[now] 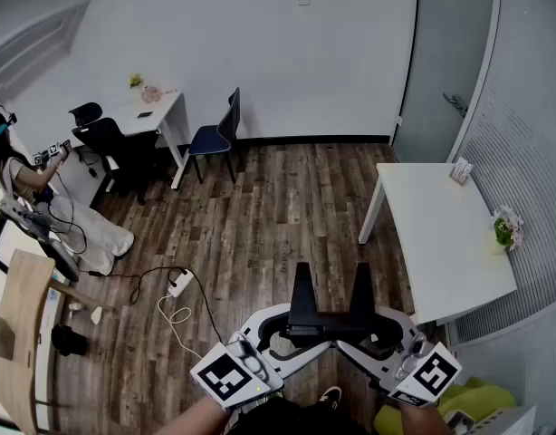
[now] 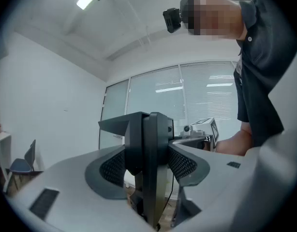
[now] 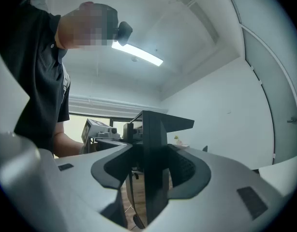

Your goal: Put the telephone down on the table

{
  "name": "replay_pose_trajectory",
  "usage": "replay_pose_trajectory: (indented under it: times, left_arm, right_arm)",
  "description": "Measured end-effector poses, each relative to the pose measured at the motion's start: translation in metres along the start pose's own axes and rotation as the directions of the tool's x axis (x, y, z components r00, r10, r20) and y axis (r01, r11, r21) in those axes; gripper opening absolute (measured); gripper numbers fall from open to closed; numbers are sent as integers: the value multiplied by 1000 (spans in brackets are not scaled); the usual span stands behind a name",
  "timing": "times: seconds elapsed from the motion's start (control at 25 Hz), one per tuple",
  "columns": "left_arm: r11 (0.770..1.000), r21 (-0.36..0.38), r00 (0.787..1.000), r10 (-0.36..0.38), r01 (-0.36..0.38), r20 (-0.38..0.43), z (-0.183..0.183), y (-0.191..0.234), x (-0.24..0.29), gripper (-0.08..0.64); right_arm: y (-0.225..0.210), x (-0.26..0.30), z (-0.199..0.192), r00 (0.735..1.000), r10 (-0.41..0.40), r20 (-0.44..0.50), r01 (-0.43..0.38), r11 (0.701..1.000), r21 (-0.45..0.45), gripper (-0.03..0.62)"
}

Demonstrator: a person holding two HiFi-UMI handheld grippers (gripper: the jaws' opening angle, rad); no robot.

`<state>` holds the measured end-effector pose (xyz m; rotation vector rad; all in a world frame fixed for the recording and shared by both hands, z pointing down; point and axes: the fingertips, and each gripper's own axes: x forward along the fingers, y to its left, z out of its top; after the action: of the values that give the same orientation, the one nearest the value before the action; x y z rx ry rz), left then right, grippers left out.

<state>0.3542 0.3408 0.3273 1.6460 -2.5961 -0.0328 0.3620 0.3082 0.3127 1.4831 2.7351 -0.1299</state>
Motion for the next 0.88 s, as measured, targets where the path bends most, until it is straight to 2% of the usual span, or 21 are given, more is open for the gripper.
replay_pose_trajectory:
  times: [0.52,0.88]
  left_arm:
    - [1000,-5,1000,11,-11,7,1,7,-18,253]
    - [1000,9,1000,19,-19,8,1,20,-32,253]
  right_arm:
    - [12,16,-2,1000,16,-22,-16,1000,-8,227]
    - [19,38,1,999,39,-4,-39,999,-2,227]
